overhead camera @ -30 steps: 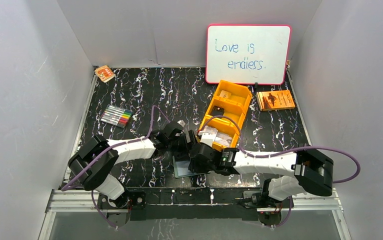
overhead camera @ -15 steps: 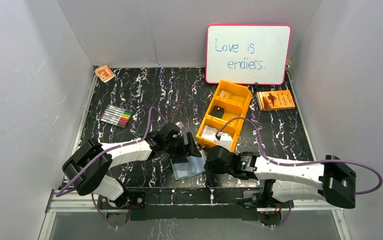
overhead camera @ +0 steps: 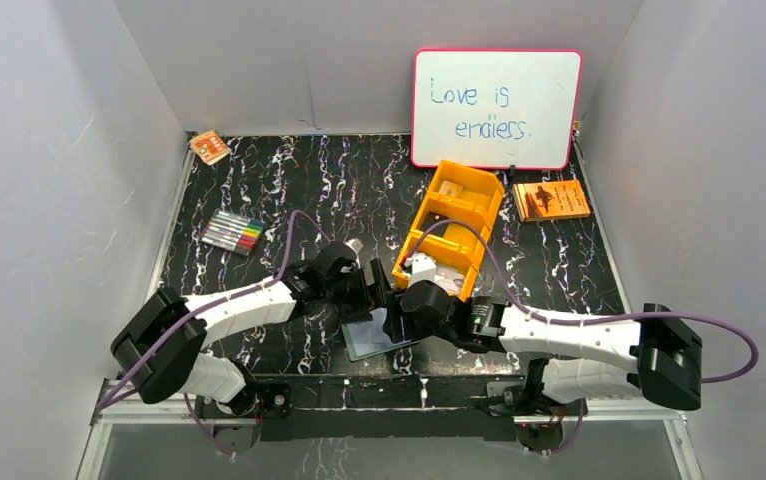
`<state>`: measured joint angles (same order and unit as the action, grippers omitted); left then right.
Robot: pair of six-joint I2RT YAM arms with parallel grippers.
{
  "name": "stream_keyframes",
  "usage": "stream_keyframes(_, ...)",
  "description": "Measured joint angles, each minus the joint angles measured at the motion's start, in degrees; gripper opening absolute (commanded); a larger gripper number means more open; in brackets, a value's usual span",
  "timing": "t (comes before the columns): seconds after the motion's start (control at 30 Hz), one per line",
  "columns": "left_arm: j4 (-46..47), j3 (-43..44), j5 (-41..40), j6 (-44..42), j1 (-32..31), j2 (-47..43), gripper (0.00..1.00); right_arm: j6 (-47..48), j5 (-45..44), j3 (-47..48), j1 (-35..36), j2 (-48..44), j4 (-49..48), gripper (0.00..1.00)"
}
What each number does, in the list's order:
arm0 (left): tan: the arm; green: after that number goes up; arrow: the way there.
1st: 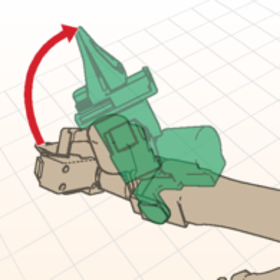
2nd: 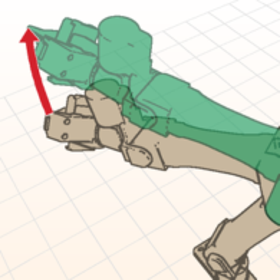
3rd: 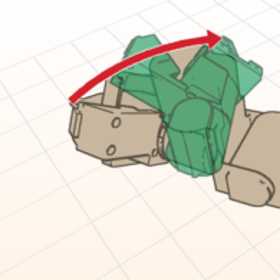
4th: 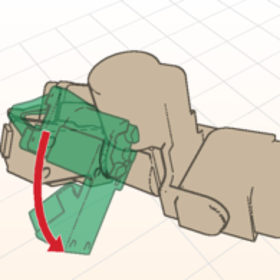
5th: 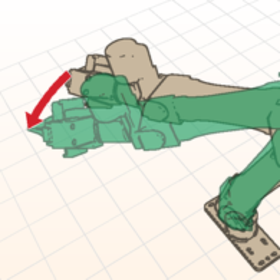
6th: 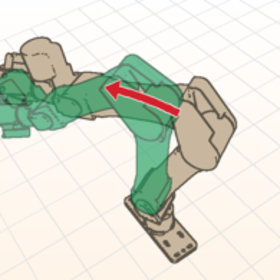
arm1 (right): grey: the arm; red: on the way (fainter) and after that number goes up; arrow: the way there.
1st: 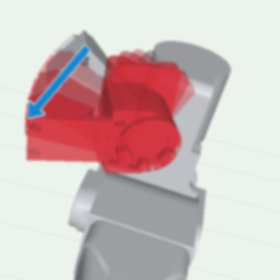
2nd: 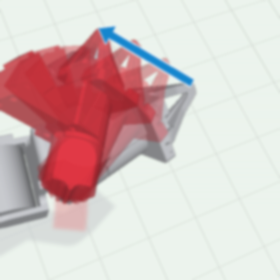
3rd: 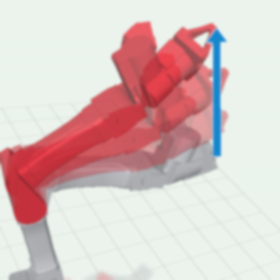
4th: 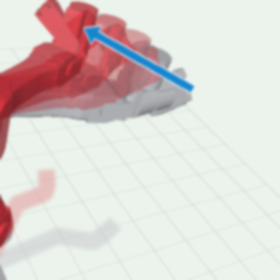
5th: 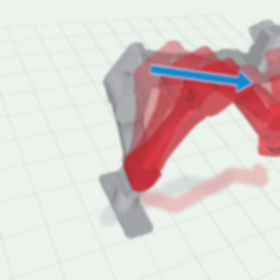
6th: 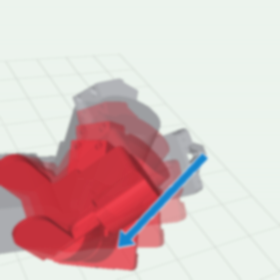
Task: Put the credit cards into the card holder
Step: Open the card holder at the center of the board.
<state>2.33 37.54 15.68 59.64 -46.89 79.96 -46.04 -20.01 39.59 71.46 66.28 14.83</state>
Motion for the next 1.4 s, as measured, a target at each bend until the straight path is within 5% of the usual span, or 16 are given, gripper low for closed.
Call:
stream_keyframes(0.53, -1.0, 3.9, -0.2, 0.4, 0.0, 1.8, 0.86, 4.0, 1.4, 0.0, 5.1, 2.2, -7.5, 0.59)
stream_keyframes(1.03, 3.8, 7.3, 4.7, 0.6, 0.0, 8.6, 0.84, -4.3, -7.0, -7.1, 5.2, -13.1, 1.5, 0.58)
stream_keyframes(1.4, -4.0, 7.3, -0.5, -0.3, 0.0, 0.1, 0.85, -5.0, -5.7, -7.3, 5.2, -8.6, 1.3, 0.56)
